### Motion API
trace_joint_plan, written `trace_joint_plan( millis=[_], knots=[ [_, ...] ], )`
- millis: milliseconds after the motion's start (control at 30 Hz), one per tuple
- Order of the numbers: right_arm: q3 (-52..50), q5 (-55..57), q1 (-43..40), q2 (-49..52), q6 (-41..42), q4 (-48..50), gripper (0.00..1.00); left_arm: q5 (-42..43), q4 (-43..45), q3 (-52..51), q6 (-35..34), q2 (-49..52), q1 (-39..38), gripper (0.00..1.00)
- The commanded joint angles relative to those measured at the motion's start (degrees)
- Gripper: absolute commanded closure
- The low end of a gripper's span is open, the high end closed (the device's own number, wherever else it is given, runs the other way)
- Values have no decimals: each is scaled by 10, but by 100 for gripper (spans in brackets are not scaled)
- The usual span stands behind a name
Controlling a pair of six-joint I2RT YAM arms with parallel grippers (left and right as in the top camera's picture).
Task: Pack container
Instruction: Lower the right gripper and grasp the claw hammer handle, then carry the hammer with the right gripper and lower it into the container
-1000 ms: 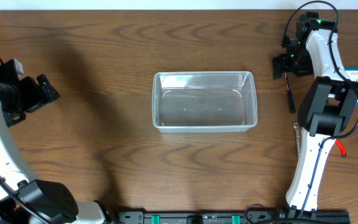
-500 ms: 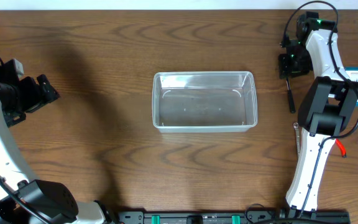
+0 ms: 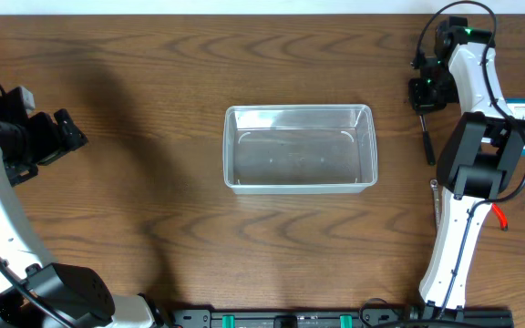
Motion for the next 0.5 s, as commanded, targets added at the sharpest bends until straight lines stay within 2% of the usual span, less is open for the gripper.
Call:
trace_joint_plan(
  millis=[0,167,300,467],
  knots=[
    [41,1,11,-7,8,-10,99,5,-3,0,8,0,2,2],
    [136,-1,33,-47,2,-57,99,5,-3,0,8,0,2,2],
    [207,-30,59,-94,-34,-118,99,5,-3,0,8,0,2,2],
    [240,-83,117,-178,-129,-177,99,5,-3,0,8,0,2,2]
  ],
)
